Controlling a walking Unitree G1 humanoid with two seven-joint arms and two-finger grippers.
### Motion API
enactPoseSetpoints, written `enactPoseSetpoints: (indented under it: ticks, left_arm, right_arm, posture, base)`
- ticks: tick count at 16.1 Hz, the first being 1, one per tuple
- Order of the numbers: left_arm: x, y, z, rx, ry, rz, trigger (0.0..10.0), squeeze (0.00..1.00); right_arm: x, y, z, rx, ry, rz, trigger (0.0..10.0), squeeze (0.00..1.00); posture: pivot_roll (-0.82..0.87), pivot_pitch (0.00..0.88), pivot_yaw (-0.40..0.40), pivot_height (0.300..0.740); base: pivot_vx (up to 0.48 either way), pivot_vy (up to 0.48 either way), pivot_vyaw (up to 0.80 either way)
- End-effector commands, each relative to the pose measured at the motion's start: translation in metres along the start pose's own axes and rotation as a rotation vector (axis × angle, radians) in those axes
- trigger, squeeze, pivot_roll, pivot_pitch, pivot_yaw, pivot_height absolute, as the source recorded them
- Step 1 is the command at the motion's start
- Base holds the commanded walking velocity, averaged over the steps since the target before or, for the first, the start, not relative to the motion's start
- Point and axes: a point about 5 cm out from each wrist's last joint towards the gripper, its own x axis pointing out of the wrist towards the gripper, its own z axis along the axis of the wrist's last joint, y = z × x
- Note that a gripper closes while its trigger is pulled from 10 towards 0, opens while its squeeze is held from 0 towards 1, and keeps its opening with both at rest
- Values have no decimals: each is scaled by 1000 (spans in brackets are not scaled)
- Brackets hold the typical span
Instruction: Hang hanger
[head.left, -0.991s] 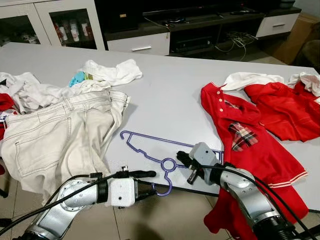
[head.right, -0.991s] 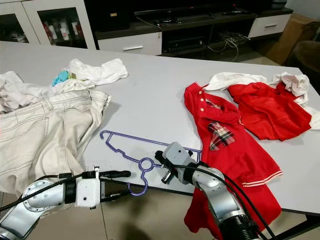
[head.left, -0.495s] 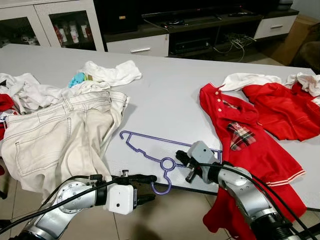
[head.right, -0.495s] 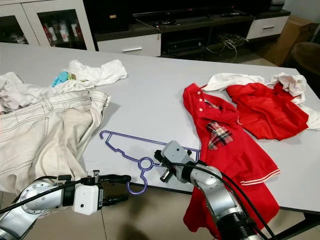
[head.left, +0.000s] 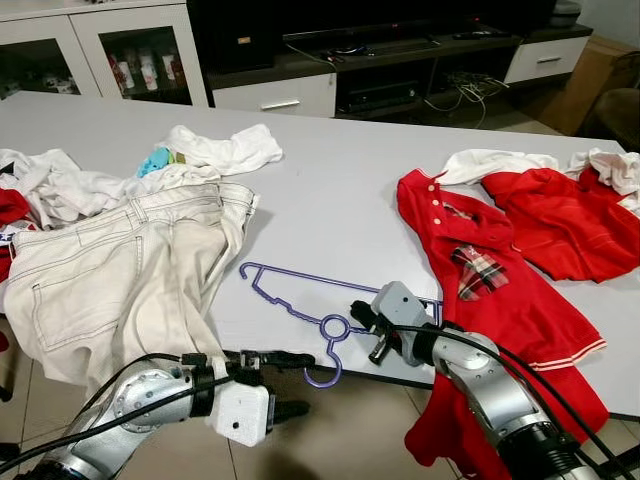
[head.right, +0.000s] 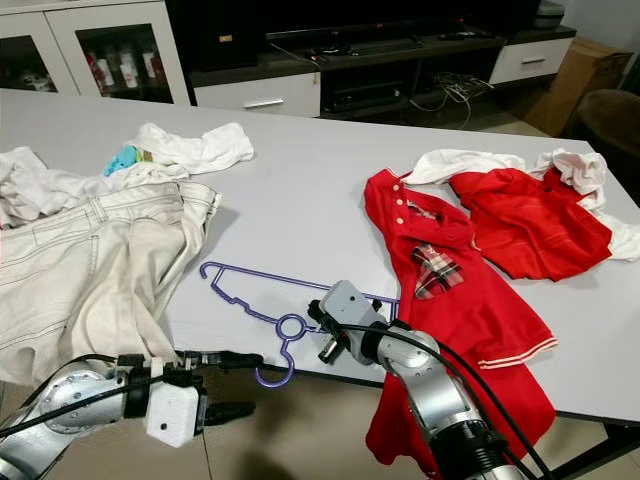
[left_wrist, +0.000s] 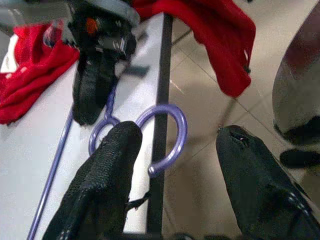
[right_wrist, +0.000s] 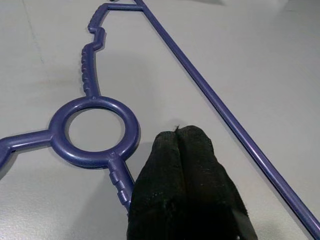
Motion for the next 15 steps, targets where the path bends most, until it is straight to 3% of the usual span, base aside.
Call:
enactPoseSetpoints:
  ticks: [1, 5, 15]
  left_arm:
    - [1, 3, -1, 37, 15, -3, 10000, 0]
    - [10, 3, -8, 109, 50, 22, 10000, 0]
    - [14, 4, -8, 177, 24, 74, 10000, 0]
  right_arm:
    - [0, 4, -12, 24, 66, 19, 3059, 0]
    - [1, 8, -5, 33, 42, 49, 3137, 0]
    - [1, 14, 2, 111, 35, 115, 3176, 0]
  posture:
    - [-45, 0, 29, 740]
    - [-56, 0, 34, 740]
    - [-51, 0, 31, 740]
  base:
    - [0, 0, 0]
    - [0, 0, 0]
    - [0, 0, 0]
